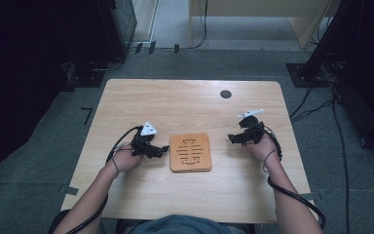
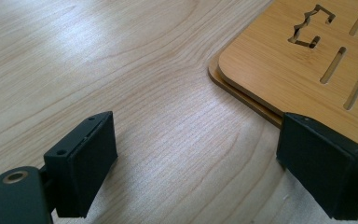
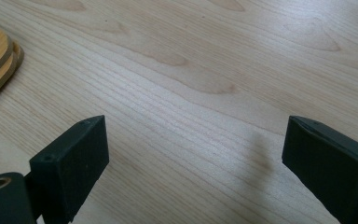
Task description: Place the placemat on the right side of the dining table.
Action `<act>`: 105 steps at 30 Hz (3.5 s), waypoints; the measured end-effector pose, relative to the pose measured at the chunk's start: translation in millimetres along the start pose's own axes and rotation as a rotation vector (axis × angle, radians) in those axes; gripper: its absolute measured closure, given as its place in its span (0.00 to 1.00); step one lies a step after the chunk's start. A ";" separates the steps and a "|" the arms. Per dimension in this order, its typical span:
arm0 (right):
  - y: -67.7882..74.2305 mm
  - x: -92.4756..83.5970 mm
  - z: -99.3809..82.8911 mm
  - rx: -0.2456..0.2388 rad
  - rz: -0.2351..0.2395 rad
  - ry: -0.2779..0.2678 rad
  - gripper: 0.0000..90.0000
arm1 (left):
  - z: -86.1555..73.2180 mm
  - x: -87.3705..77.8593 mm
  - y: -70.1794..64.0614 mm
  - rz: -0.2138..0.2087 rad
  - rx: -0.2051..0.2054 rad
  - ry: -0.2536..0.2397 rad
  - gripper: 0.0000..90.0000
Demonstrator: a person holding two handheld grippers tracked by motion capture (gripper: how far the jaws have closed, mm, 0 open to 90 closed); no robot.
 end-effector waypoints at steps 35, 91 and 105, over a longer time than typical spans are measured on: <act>29.0 3.6 10.5 -0.047 0.055 -0.010 0.08 | 0.0 0.0 0.0 0.000 0.000 0.000 0.12; 68.7 14.2 24.4 -0.117 0.140 -0.027 0.08 | 0.6 0.9 -0.6 0.005 -0.006 0.000 0.12; 73.8 15.7 25.7 -0.133 0.142 -0.021 0.08 | 1.3 -0.2 1.7 0.020 -0.017 -0.004 0.14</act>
Point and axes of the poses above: each handheld gripper's, and its own axes: x roughly forward along the jaws, z roughly out of its top, y roughly to its left, the point moved 7 cm from there along x, roughly forward along the jaws, and after that the axes turned 11 degrees about -x, right-handed, at the moved point
